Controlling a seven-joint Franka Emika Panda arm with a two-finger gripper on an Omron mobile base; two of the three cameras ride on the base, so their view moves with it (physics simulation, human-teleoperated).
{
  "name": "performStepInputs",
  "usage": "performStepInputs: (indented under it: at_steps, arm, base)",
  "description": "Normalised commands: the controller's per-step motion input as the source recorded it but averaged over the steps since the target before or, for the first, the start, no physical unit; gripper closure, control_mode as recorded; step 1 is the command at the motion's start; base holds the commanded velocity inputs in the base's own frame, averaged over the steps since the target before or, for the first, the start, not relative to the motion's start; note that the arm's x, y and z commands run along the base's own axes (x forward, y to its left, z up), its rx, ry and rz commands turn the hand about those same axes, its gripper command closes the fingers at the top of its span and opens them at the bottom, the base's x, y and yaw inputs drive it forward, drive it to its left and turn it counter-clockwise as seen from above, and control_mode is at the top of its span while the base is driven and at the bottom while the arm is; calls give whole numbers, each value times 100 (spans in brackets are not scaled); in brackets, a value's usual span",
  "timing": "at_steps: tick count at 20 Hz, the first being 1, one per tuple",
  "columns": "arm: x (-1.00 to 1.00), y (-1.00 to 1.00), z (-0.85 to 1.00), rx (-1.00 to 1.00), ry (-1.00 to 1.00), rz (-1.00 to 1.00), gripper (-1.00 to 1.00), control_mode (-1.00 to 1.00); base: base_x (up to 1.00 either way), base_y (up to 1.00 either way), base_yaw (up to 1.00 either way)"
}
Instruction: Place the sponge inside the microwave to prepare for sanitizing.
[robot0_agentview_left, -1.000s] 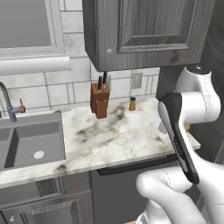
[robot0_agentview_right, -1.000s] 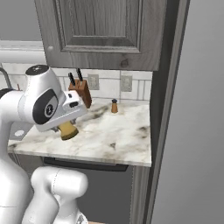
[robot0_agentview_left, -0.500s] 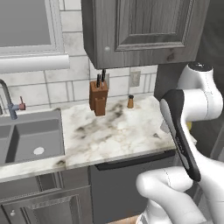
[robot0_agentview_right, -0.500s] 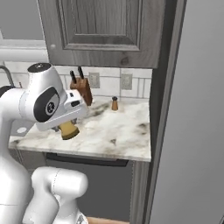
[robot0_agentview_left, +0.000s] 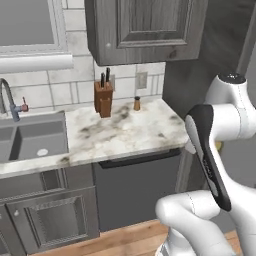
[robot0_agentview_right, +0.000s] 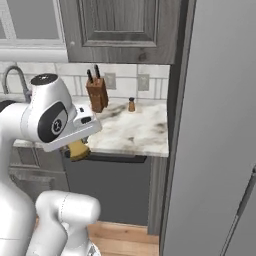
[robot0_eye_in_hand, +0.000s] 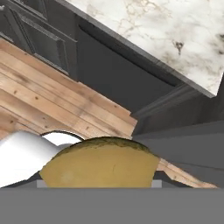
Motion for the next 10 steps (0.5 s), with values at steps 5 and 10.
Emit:
performStepInputs:
  at_steps: [5,10]
  arm:
    - [0,0,0,0,0,0,100,100]
    - [0,0,0,0,0,0,100,100]
  base:
    - [-91,-41,-7]
    - [-68,-48,-15]
